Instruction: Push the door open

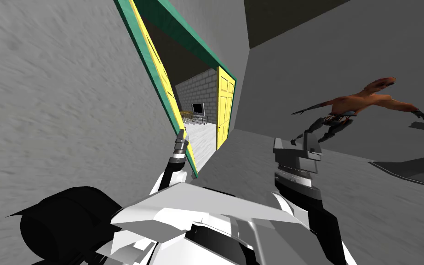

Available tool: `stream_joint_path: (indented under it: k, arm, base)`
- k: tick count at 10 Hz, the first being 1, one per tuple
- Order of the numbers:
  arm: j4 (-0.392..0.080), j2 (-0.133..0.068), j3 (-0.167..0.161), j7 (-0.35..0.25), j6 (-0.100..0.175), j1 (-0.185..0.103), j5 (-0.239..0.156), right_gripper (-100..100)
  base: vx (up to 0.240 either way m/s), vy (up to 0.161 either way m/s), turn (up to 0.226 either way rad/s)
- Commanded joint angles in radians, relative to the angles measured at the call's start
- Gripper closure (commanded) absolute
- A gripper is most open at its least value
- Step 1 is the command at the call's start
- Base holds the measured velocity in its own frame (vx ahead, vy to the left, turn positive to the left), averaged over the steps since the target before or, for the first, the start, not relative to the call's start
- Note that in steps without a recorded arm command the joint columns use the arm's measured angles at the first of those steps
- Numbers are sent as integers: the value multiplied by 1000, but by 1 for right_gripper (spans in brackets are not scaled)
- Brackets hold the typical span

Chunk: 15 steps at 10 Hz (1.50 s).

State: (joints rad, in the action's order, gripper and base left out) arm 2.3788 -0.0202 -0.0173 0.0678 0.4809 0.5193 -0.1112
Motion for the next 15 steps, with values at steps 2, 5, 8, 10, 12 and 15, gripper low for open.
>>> stream_joint_path:
  k: [2, 5, 8, 10, 12, 15]
  arm:
    - [-34, -13, -27, -5, 7, -15, 1, -100]
    - [-86, -30, -68, -12, 17, -37, 3, -100]
    - [-147, -46, -116, -20, 30, -64, 5, -100]
    - [-191, -55, -150, -27, 39, -83, 7, -100]
    - [-224, -62, -176, -31, 45, -97, 8, -100]
    - [-286, -73, -225, -40, 58, -124, 10, -100]
  base:
    - [77, -15, -2]
    - [182, -14, 1]
    - [192, -17, 0]
    - [175, -45, -3]
    - [148, -26, 2]
    - [164, -30, -1]
